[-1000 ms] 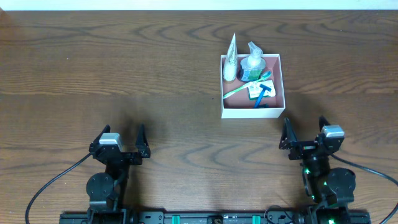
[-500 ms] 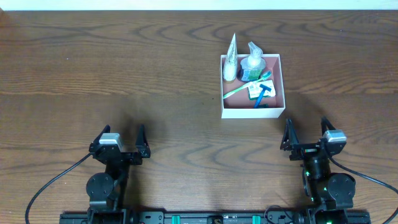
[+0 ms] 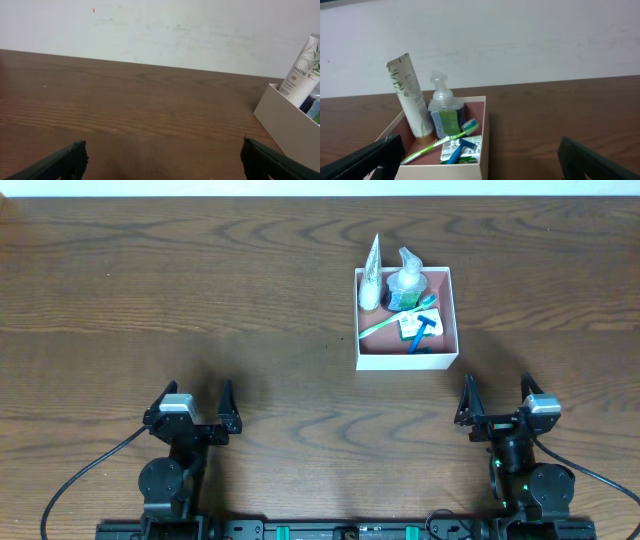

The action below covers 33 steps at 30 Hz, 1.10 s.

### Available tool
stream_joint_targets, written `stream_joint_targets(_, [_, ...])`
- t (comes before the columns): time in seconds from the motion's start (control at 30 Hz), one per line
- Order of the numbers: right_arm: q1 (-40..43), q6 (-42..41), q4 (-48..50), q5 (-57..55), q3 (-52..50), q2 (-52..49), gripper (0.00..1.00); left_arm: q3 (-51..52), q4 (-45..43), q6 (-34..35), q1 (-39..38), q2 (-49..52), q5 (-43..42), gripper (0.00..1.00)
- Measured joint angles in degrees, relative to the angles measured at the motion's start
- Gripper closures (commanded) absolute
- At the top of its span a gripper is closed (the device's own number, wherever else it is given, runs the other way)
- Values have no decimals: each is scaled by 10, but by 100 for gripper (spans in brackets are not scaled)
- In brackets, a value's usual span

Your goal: Pack container

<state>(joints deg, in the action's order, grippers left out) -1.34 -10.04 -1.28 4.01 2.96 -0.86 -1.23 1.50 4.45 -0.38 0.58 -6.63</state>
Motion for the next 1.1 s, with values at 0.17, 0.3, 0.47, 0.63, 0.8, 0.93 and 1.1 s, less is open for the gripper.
stream_joint_targets(0.17, [0, 1, 12, 2, -15, 0, 1, 0, 0, 0, 0, 0, 0, 2])
stream_joint_targets(0.3, [0, 1, 11, 4, -25, 0, 1, 0, 0, 0, 0, 0, 0, 2])
stream_joint_targets(0.47, [5, 1, -5, 5, -25, 0, 1, 0, 0, 0, 0, 0, 0, 2])
stream_joint_targets(0.63, [9, 1, -23, 5, -25, 1, 1, 0, 0, 0, 0, 0, 0, 2])
stream_joint_targets(0.8, [9, 1, -23, 5, -25, 1, 1, 0, 0, 0, 0, 0, 0, 2])
stream_joint_targets(0.93, [9, 1, -23, 5, -25, 1, 1, 0, 0, 0, 0, 0, 0, 2])
stream_joint_targets(1.1, [9, 1, -23, 5, -25, 1, 1, 0, 0, 0, 0, 0, 0, 2])
